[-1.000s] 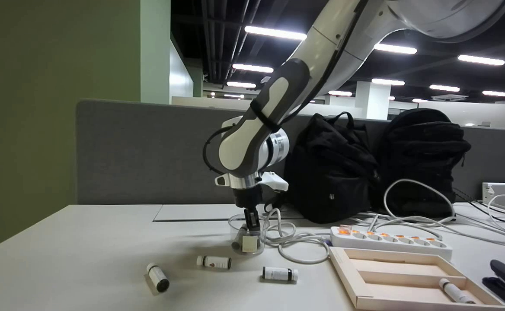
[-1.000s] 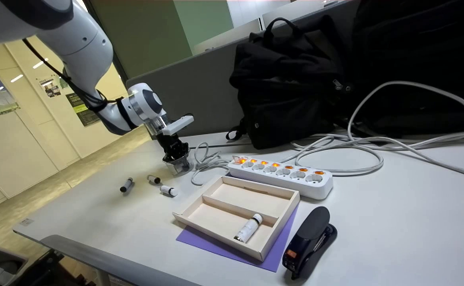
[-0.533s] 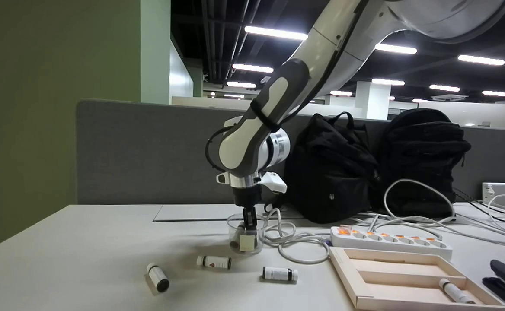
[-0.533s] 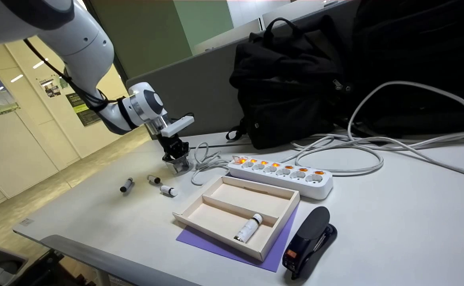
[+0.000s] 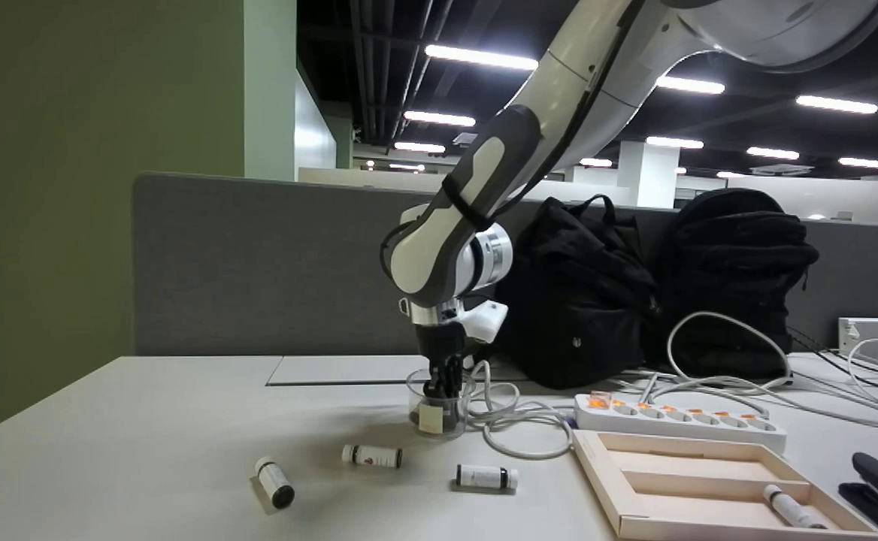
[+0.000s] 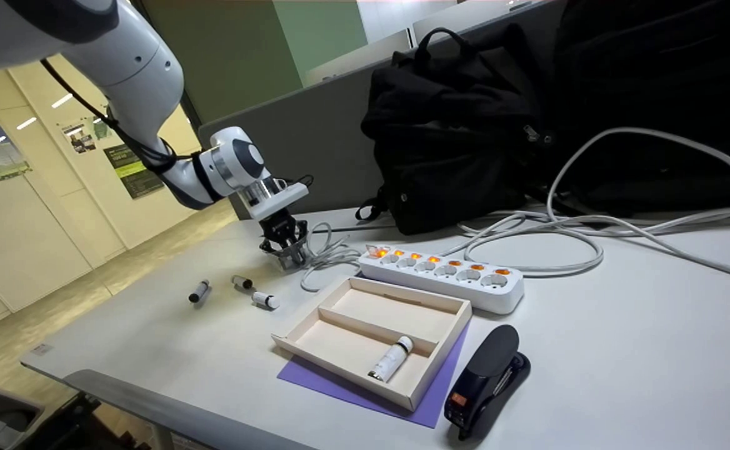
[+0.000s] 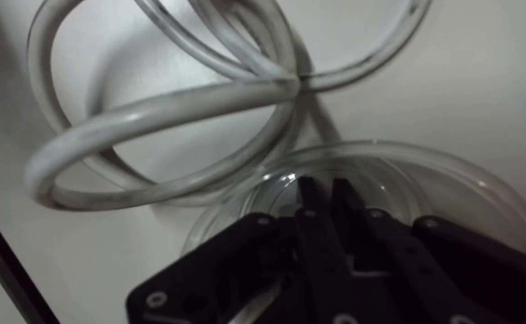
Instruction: Remove the bottle from the bowl and put it on the table
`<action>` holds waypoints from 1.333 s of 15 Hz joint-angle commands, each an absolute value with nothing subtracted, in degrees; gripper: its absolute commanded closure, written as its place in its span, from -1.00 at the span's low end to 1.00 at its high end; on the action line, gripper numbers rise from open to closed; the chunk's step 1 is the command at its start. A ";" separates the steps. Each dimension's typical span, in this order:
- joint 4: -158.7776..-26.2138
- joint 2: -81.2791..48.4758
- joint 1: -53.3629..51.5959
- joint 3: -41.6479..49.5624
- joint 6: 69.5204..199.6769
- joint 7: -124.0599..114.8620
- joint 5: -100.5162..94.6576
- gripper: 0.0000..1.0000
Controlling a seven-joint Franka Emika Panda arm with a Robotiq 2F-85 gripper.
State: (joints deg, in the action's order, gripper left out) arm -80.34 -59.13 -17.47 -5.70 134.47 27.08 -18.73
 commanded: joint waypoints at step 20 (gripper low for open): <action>-78.76 -60.88 -17.33 -6.92 133.99 17.95 -18.06 -0.53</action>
State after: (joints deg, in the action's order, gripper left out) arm -79.39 -59.14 -19.76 -3.61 133.36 11.16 -18.17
